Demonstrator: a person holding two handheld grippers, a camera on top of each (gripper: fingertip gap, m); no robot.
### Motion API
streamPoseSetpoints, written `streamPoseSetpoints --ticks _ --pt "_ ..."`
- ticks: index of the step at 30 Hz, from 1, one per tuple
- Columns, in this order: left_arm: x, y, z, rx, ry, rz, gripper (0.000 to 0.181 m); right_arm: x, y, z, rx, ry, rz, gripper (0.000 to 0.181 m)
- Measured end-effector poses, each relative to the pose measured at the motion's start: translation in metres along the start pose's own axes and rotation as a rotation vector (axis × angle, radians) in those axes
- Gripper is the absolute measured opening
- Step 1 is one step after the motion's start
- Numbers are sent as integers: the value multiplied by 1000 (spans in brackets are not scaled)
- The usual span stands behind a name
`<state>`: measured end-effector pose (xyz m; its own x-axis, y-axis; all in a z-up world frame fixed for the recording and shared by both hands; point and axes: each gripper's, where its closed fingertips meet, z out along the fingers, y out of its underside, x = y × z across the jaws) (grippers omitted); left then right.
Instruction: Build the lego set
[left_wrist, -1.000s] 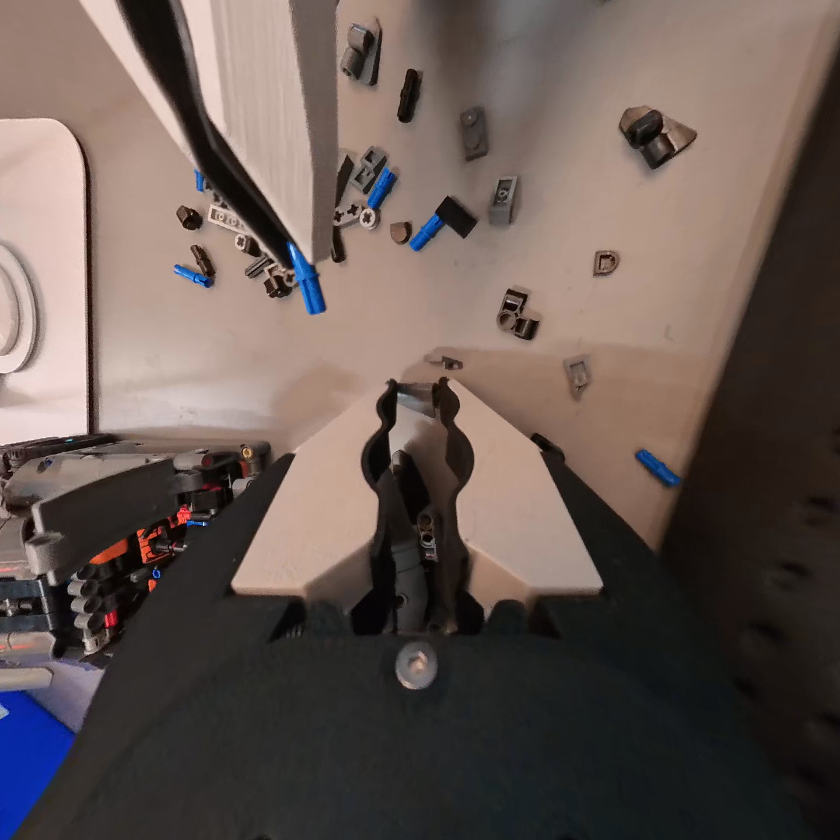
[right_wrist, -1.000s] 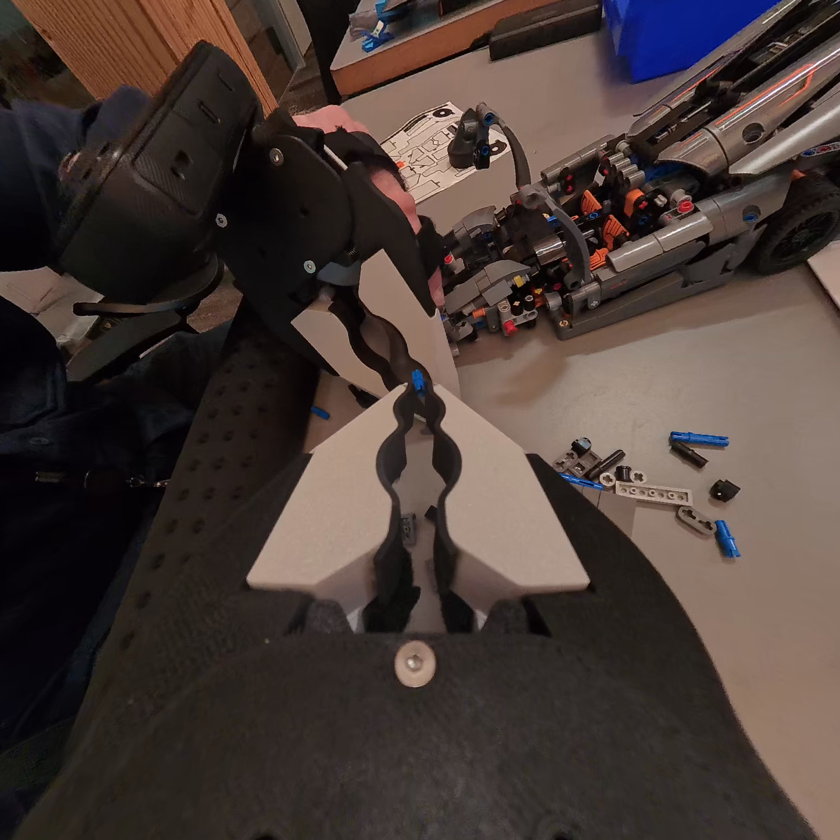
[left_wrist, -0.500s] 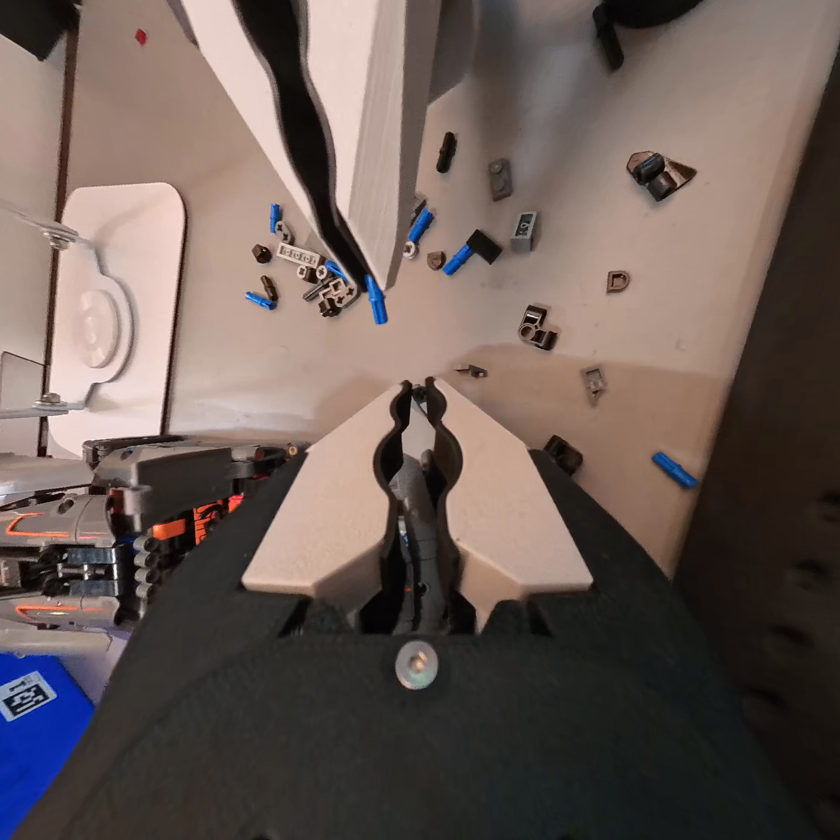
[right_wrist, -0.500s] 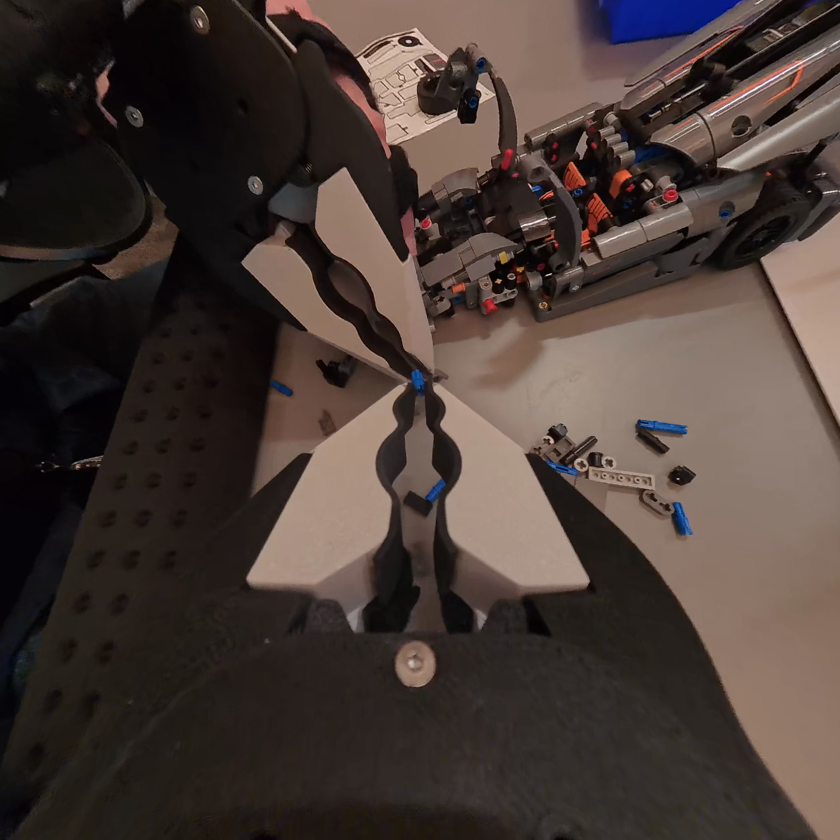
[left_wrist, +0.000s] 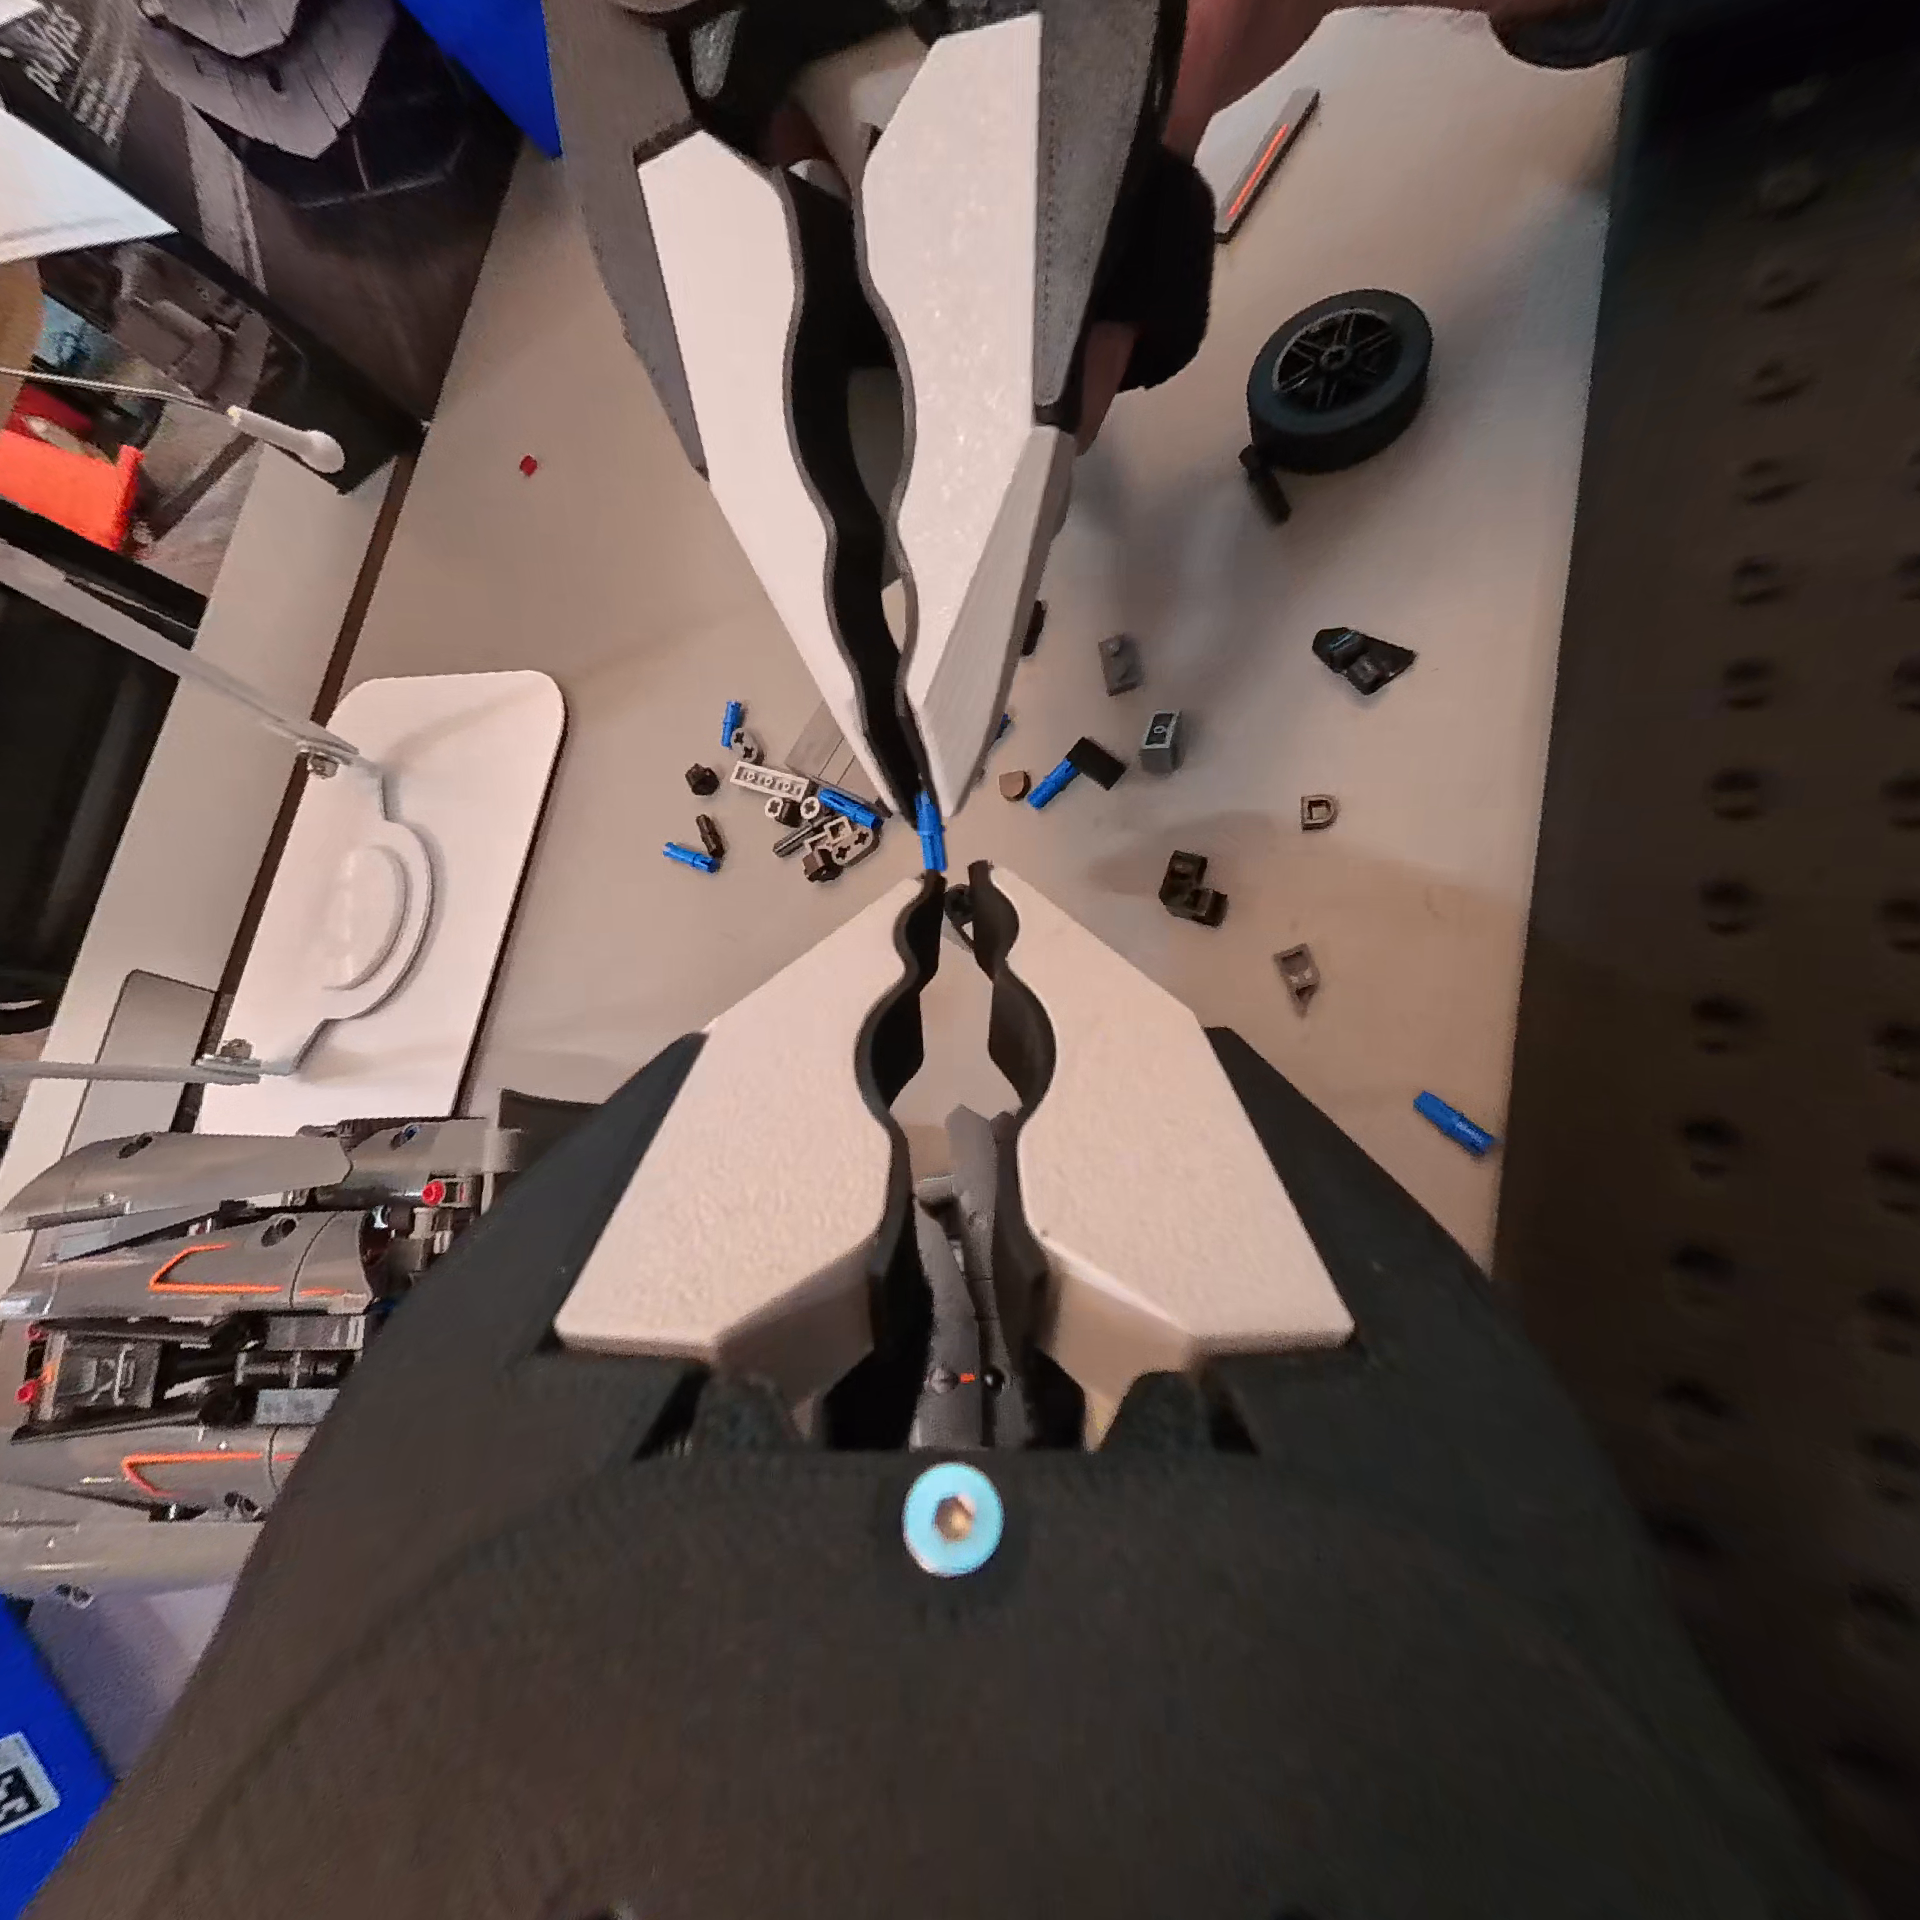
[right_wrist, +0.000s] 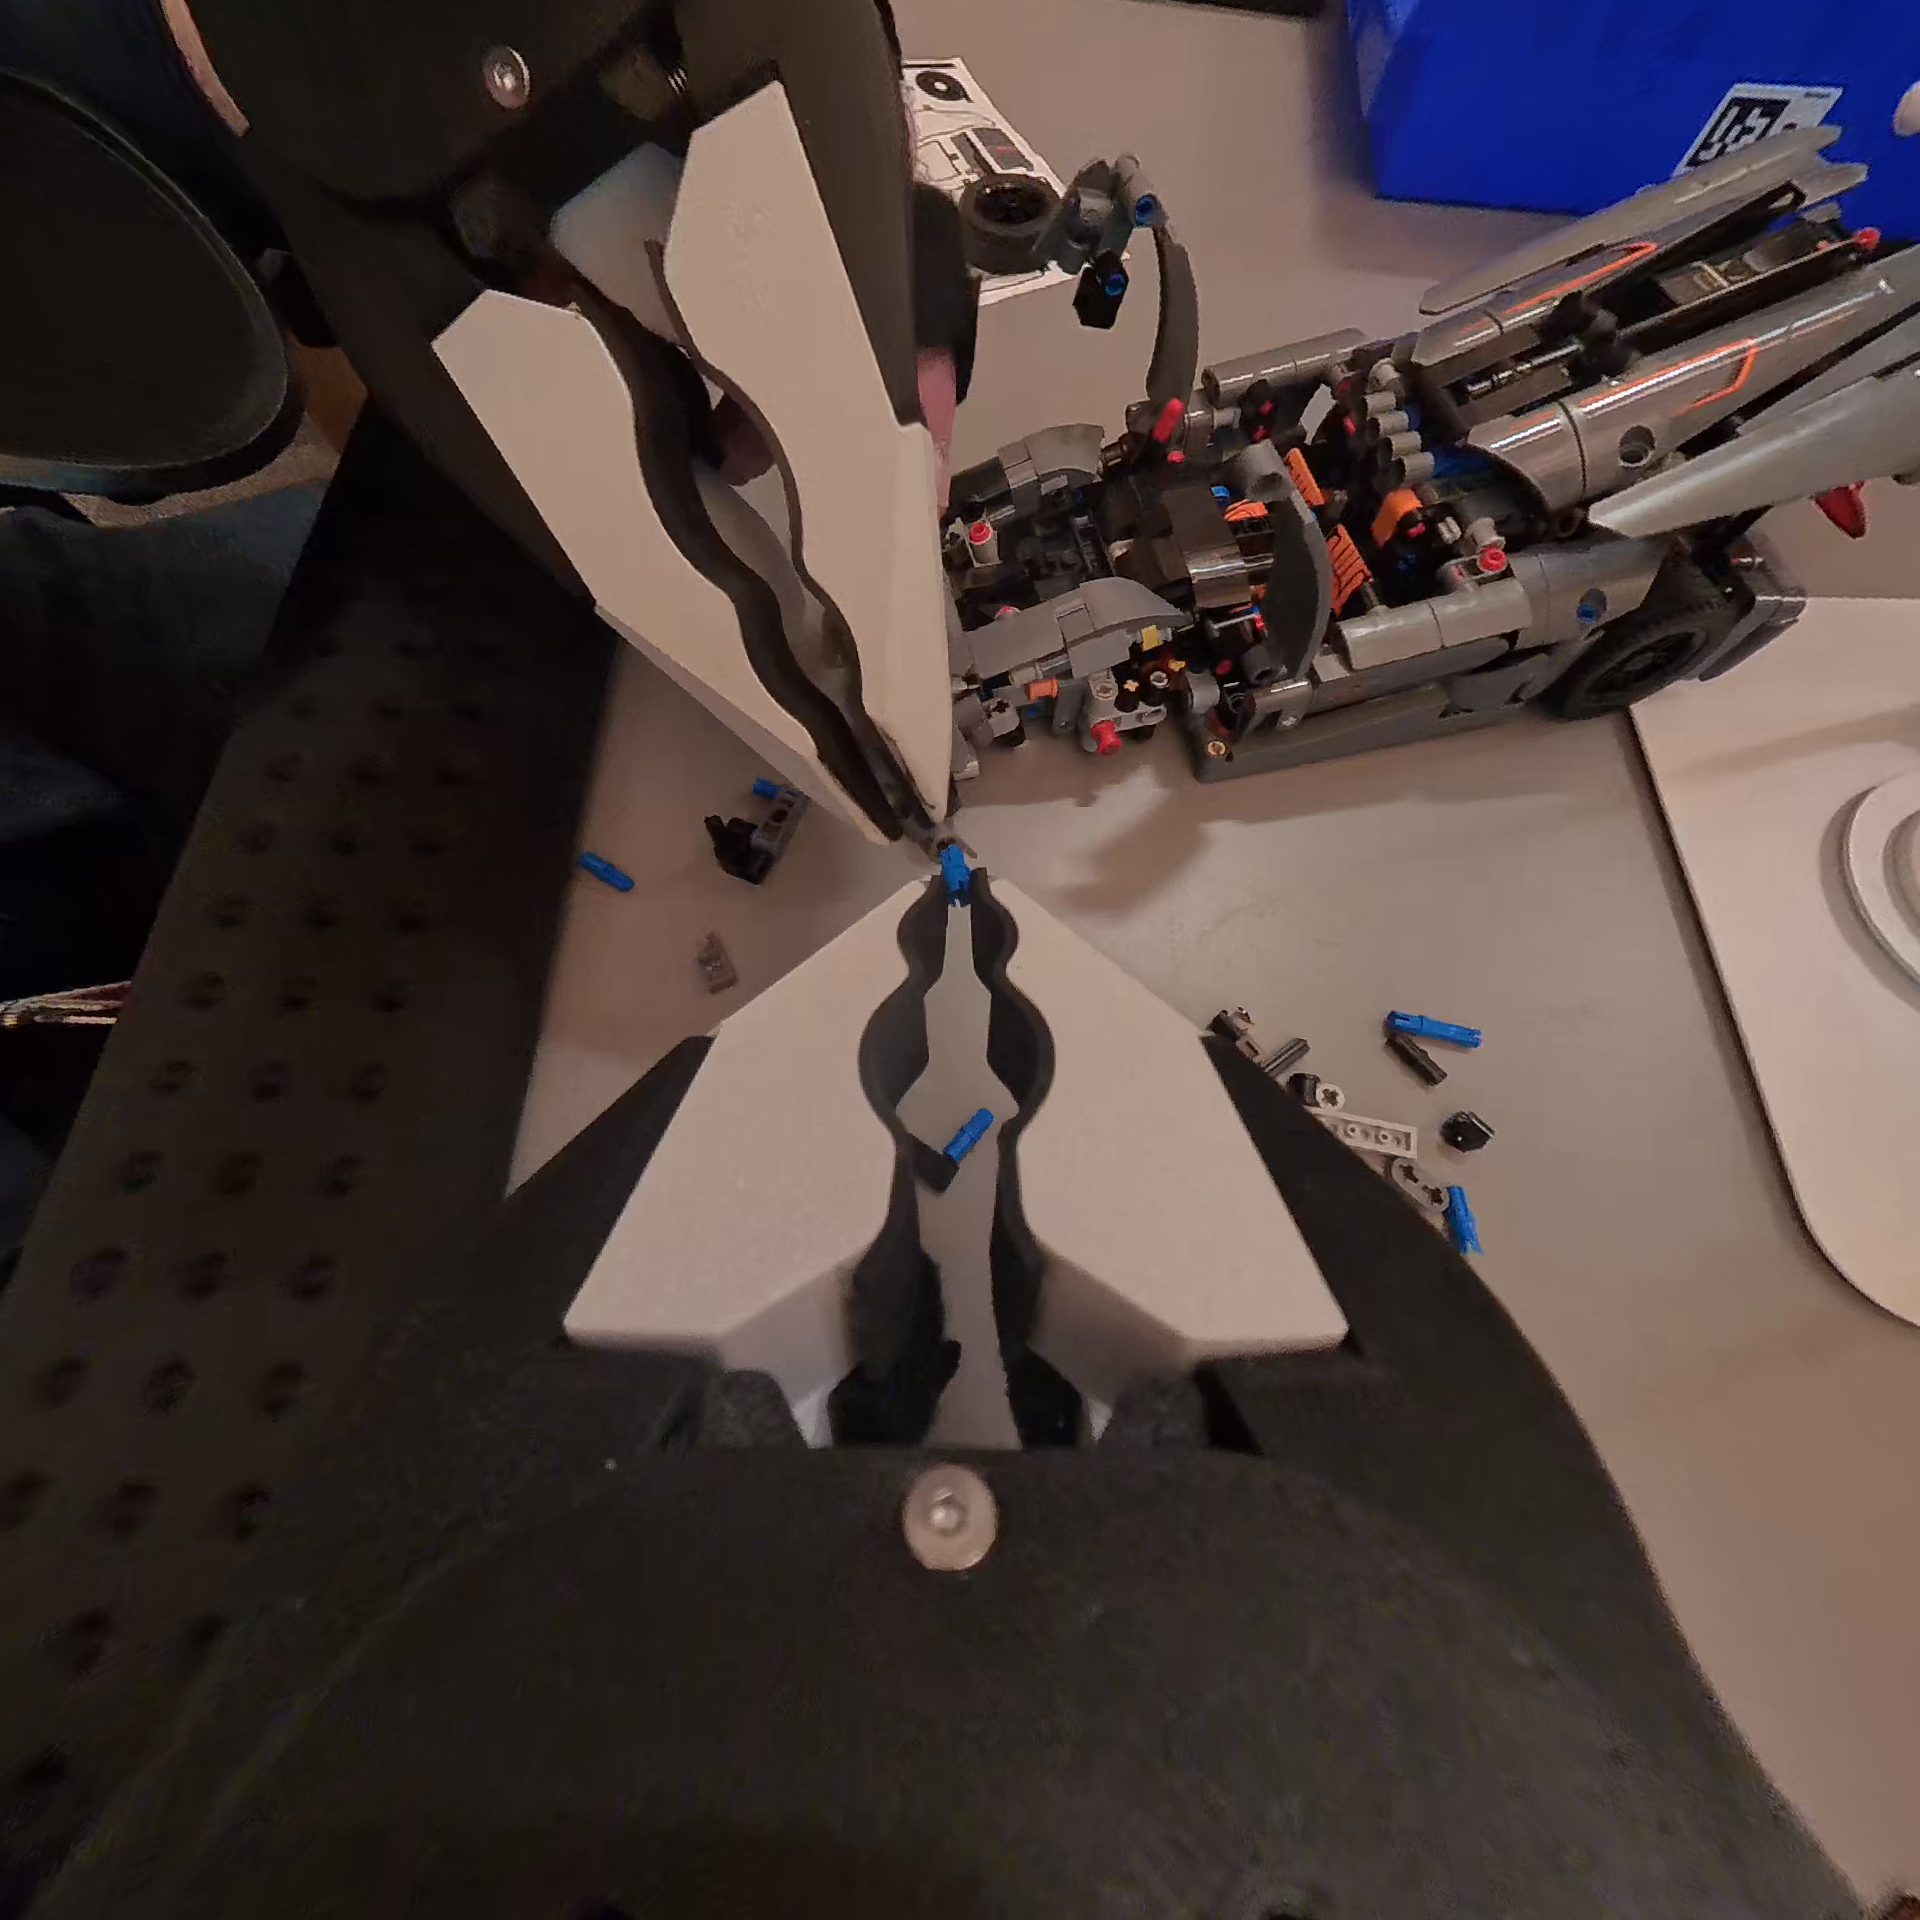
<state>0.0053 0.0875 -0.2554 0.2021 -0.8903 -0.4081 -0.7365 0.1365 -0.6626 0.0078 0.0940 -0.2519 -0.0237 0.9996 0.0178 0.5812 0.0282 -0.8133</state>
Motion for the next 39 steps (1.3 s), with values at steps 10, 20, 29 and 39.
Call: streamPoseSetpoints --ticks 10,20,29,39 --pt "3 -7 -3 40 14 5 0 -2 4 4 -31 2 -25 2" --pt "22 15 5 -113 129 -31 7 2 13 5 -62 0 8 2" --pt "48 37 25 -296 209 75 26 4 15 5 -66 -1 21 2" --pt "49 43 34 -305 198 123 8 3 14 5 -64 -3 21 2"
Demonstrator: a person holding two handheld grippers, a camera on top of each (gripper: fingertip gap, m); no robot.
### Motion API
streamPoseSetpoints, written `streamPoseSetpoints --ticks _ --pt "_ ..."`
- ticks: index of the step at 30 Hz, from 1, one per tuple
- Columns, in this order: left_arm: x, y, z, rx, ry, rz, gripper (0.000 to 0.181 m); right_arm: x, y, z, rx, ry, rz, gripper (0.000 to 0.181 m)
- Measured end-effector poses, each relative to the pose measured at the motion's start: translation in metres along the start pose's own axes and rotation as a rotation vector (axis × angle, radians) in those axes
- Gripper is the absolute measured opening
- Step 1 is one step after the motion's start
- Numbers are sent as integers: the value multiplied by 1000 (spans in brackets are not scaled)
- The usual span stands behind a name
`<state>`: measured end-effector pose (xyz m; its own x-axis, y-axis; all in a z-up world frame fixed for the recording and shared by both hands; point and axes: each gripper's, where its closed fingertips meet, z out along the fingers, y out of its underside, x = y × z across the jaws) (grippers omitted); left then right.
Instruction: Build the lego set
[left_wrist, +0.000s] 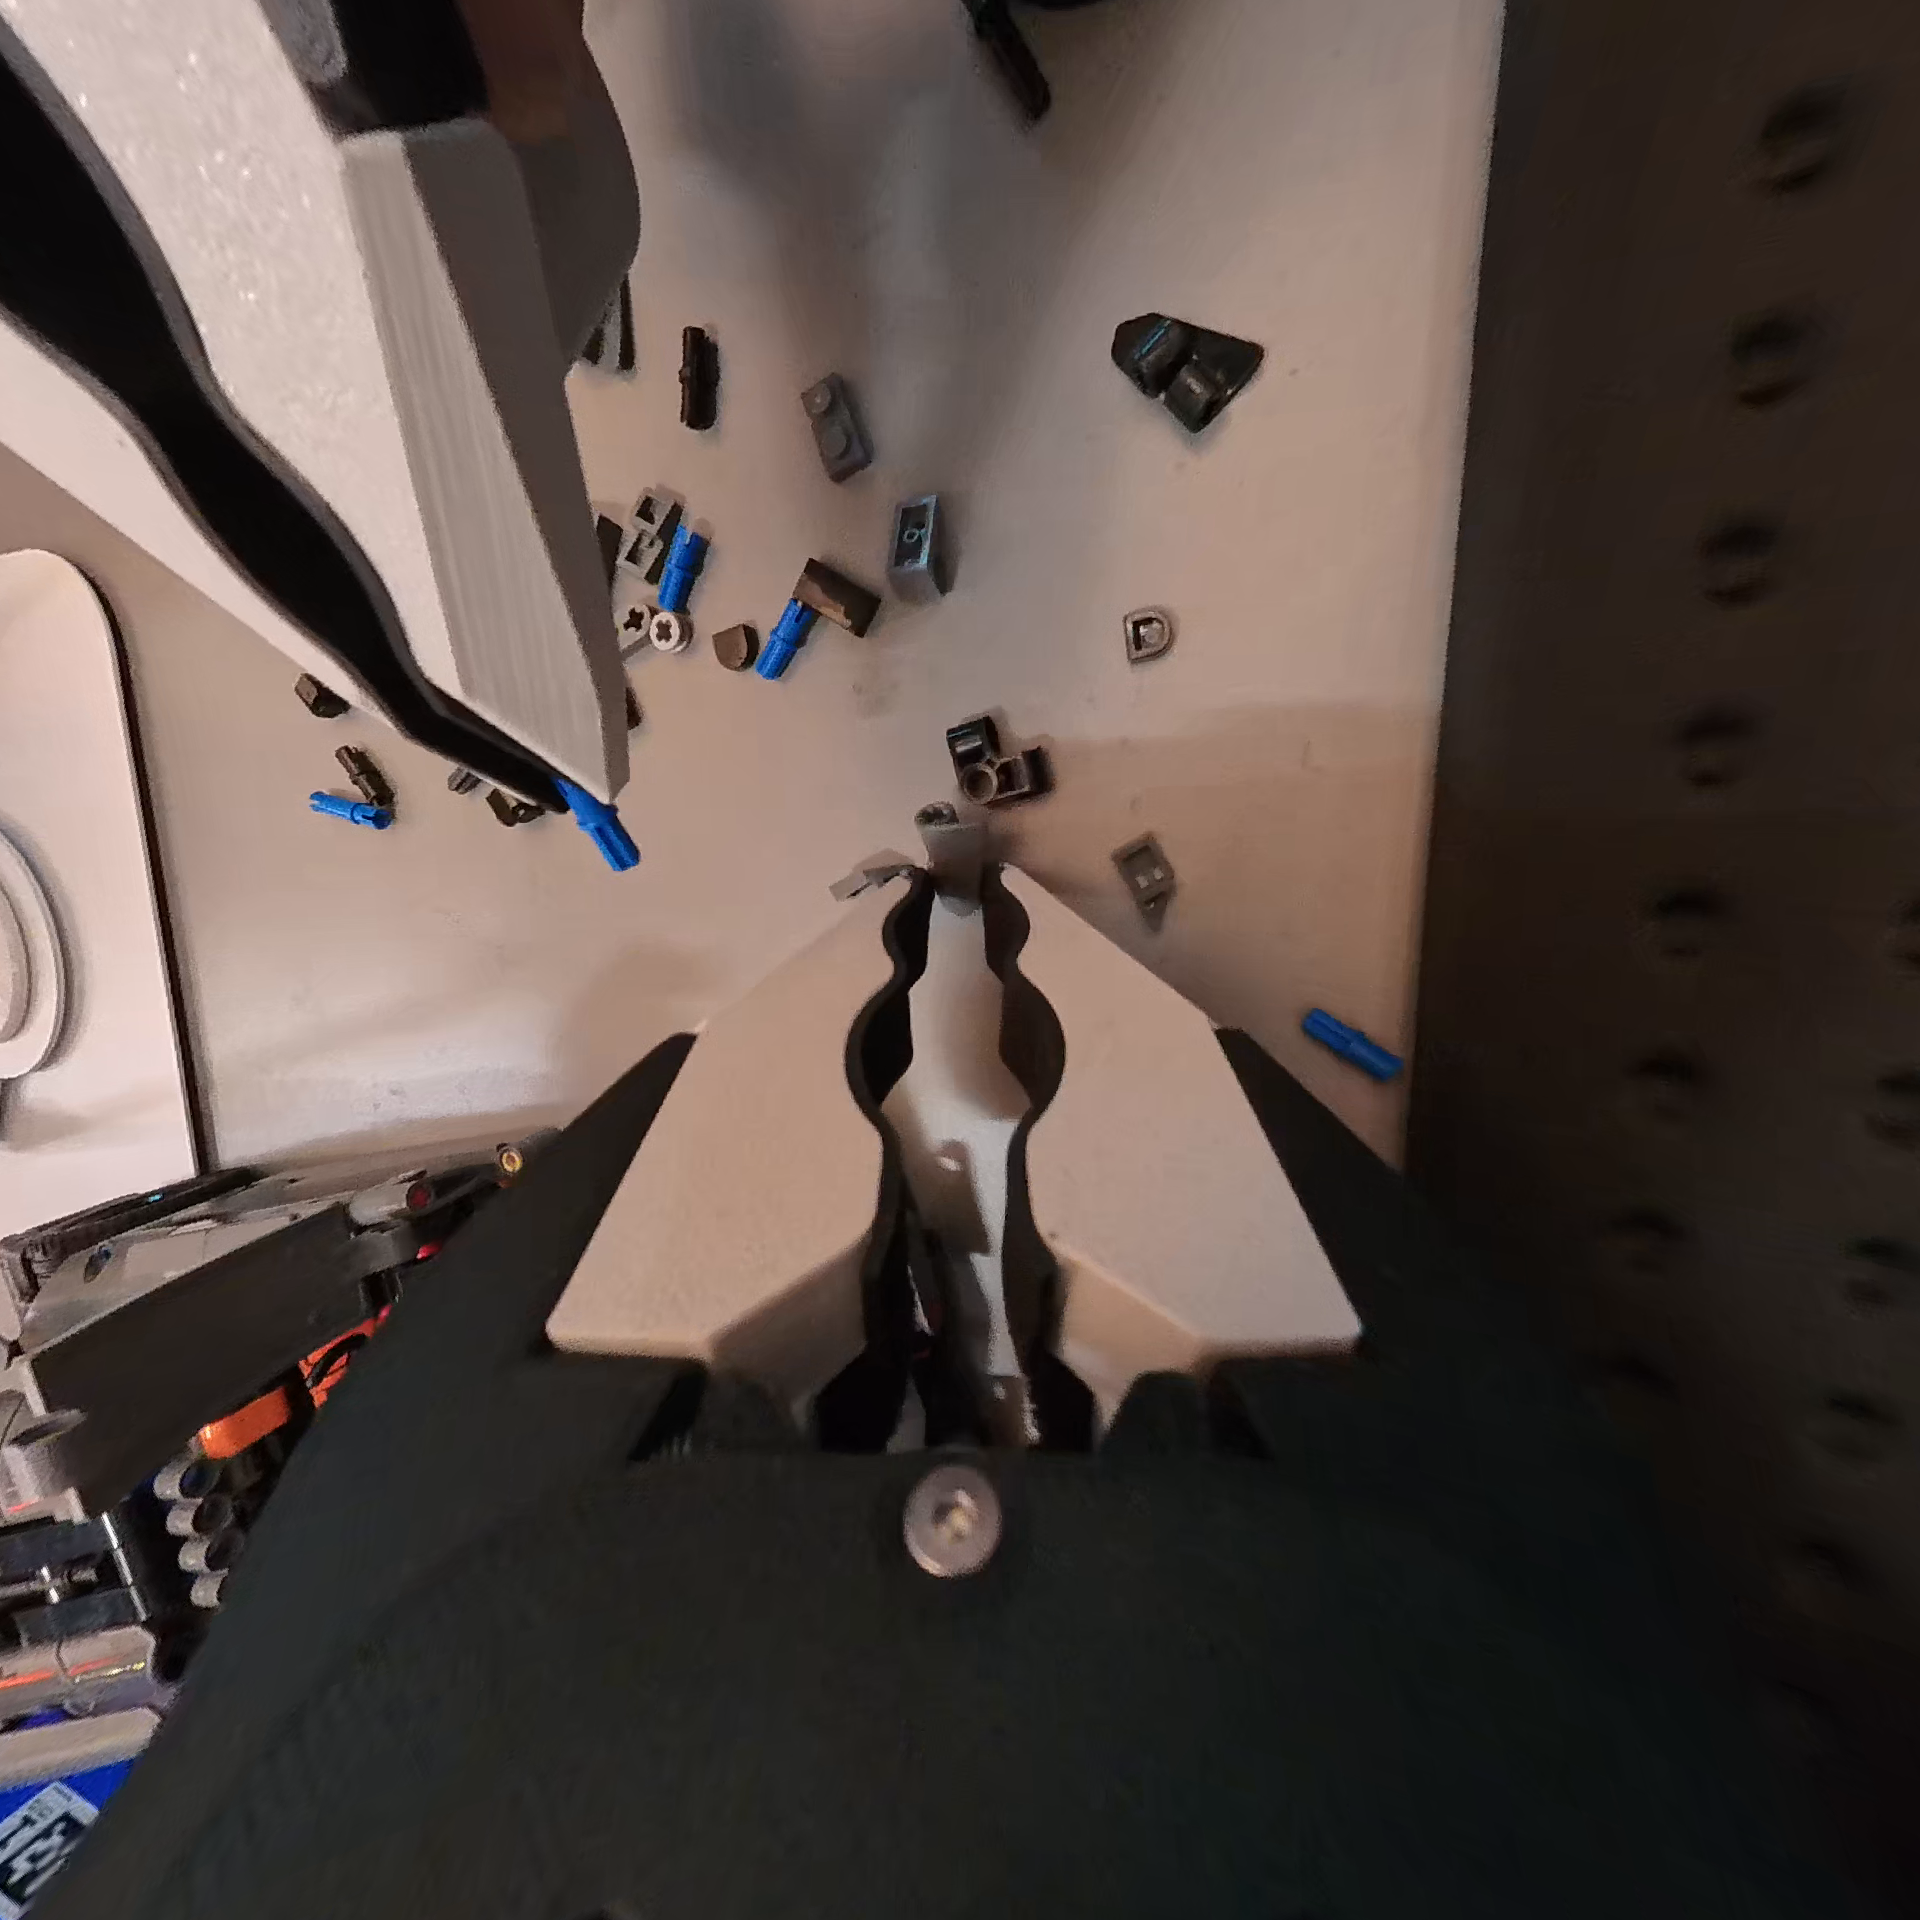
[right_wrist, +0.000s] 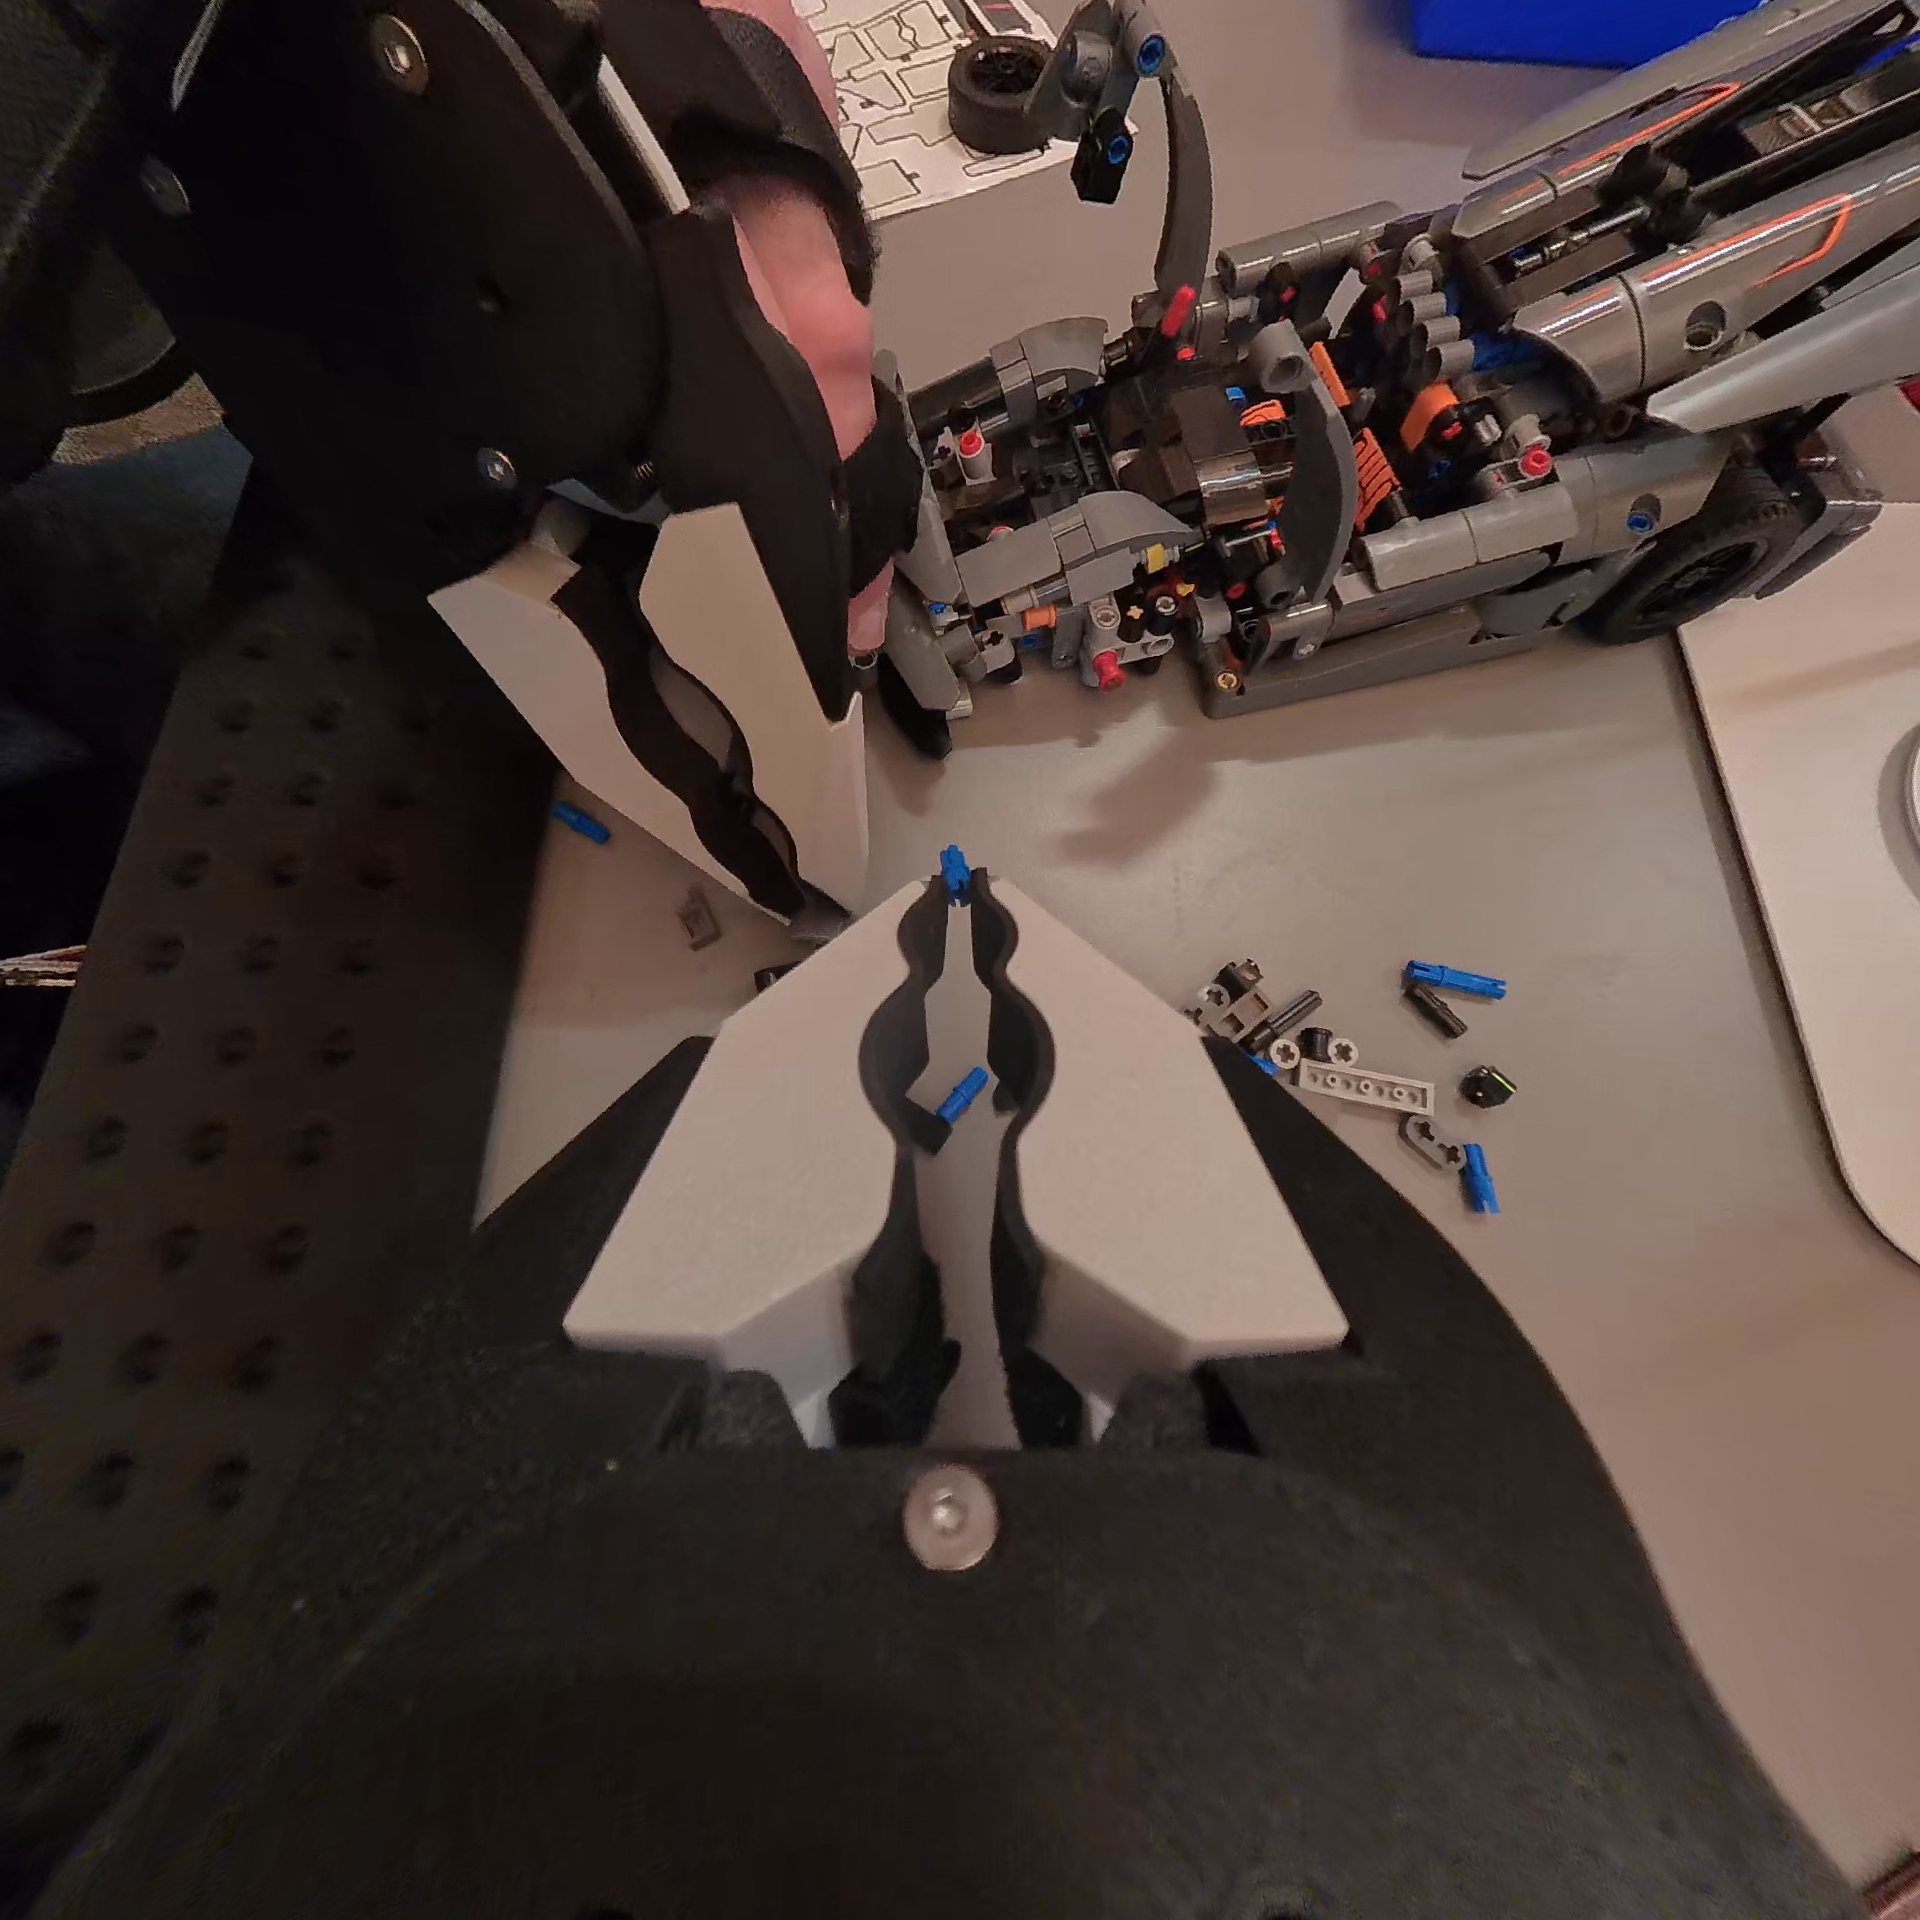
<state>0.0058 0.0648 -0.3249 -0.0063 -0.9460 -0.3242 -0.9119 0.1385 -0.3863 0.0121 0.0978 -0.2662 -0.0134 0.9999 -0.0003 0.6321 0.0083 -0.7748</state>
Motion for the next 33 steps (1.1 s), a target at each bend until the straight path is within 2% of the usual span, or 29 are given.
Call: streamPoseSetpoints --ticks 10,21,24,27,33 --pt "-8 -2 0 33 -53 -10 1 2 1 -1 3 1 12 2" --pt "-23 -10 -18 180 -41 -176 0 7 -7 -10 59 16 39 2" --pt "-35 -18 -37 287 -59 -254 0 14 -12 -18 111 30 91 2" --pt "-53 -30 -68 456 -70 -363 0 19 -23 -32 215 17 137 2" --pt "-72 -42 -113 710 -54 -499 0 10 -52 -47 412 -74 174 2"
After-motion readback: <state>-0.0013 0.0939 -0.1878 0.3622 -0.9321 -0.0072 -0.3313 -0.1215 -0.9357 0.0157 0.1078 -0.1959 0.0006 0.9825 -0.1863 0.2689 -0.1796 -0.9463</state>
